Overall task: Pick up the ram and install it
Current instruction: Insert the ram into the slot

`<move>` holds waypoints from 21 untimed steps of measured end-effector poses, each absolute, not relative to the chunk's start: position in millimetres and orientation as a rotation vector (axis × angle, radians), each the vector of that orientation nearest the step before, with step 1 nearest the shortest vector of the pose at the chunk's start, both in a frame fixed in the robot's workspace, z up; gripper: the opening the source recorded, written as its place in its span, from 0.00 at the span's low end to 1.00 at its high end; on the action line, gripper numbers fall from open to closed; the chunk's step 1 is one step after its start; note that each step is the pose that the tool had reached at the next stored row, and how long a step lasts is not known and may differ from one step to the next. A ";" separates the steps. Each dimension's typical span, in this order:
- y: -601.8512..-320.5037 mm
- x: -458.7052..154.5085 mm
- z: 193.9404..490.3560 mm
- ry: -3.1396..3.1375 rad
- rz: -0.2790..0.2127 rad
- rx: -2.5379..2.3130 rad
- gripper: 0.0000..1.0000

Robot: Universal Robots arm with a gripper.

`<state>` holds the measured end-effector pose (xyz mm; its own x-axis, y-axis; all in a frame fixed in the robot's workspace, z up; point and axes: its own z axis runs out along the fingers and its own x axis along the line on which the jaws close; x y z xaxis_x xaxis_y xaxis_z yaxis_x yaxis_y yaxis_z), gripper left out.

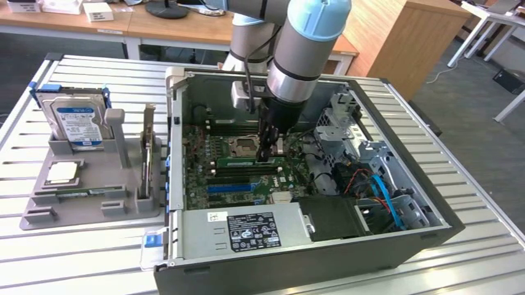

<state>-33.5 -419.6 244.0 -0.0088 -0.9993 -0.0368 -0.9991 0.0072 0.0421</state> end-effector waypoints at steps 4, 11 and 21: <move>-419.6 -33.3 243.9 -2.227 -0.088 2.209 0.11; -419.5 -31.0 242.9 -2.227 -0.088 2.209 0.11; -419.7 -31.0 239.1 -2.227 -0.088 2.209 0.11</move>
<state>-31.0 -419.7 239.1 -0.0088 -0.9993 -0.0368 -0.9991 0.0073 0.0421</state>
